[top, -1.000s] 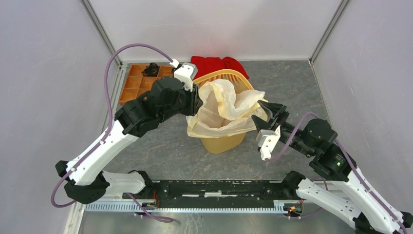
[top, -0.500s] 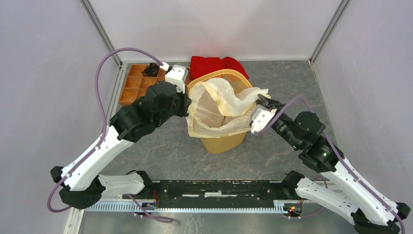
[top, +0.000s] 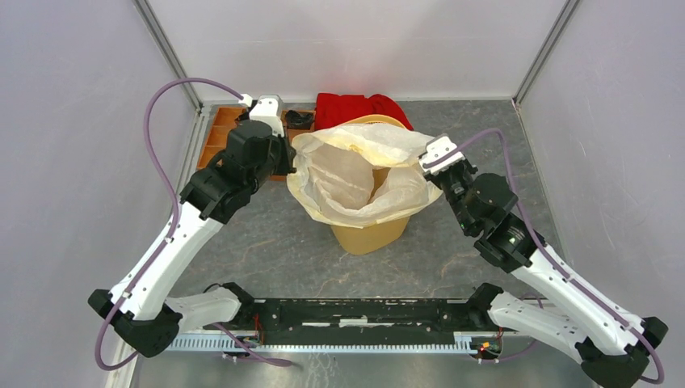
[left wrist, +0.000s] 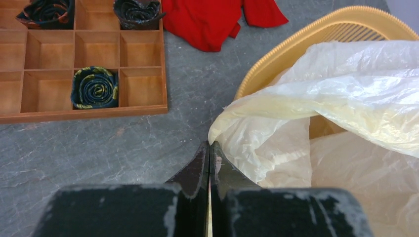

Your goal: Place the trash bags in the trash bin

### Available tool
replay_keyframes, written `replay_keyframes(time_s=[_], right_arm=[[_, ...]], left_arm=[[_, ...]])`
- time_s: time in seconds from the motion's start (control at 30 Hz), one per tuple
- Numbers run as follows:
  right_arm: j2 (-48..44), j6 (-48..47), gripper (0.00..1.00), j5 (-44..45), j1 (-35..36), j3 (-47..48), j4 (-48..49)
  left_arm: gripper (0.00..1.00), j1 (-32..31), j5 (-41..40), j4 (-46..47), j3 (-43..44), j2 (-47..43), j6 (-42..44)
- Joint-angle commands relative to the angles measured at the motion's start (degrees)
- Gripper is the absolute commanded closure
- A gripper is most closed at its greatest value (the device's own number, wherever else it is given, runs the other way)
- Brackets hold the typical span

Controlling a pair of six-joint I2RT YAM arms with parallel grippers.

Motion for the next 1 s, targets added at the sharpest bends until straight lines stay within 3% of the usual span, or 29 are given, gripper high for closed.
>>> replay_keyframes(time_s=[0.0,0.23,0.4,0.67,0.87,0.93,0.97], right_arm=[[2.07,6.58,1.00,2.30,-2.70,0.35,4.12],[3.06,13.51,1.00,-6.65,-12.32,-0.66,5.18],[4.84,17.71,1.00,-18.30,-19.10,-1.15,5.21],[10.01,22.90,1.00,-31.88,-26.44,-0.35,4.77],[14.51,25.79,1.00,-38.67,-27.71,-0.25,4.41],[15.87,26.07,0.91,-41.39,-27.77,0.97,2.17],[16.32,26.44,0.80,-41.72,-27.79,2.26,-1.08]], left_arm=[[0.98,2.69,3.02,5.75,-0.70,-0.83,2.31],[0.98,6.72,4.85,9.28,-1.44,1.22,1.97],[0.98,9.96,8.20,11.32,-1.30,3.88,1.18],[0.98,14.07,14.46,13.91,-1.76,6.92,-0.71],[0.98,17.74,21.79,16.20,-3.03,9.86,-2.81],[0.98,18.34,23.99,16.87,-3.57,10.39,-3.52],[0.98,18.49,25.03,17.19,-3.81,10.46,-3.68]])
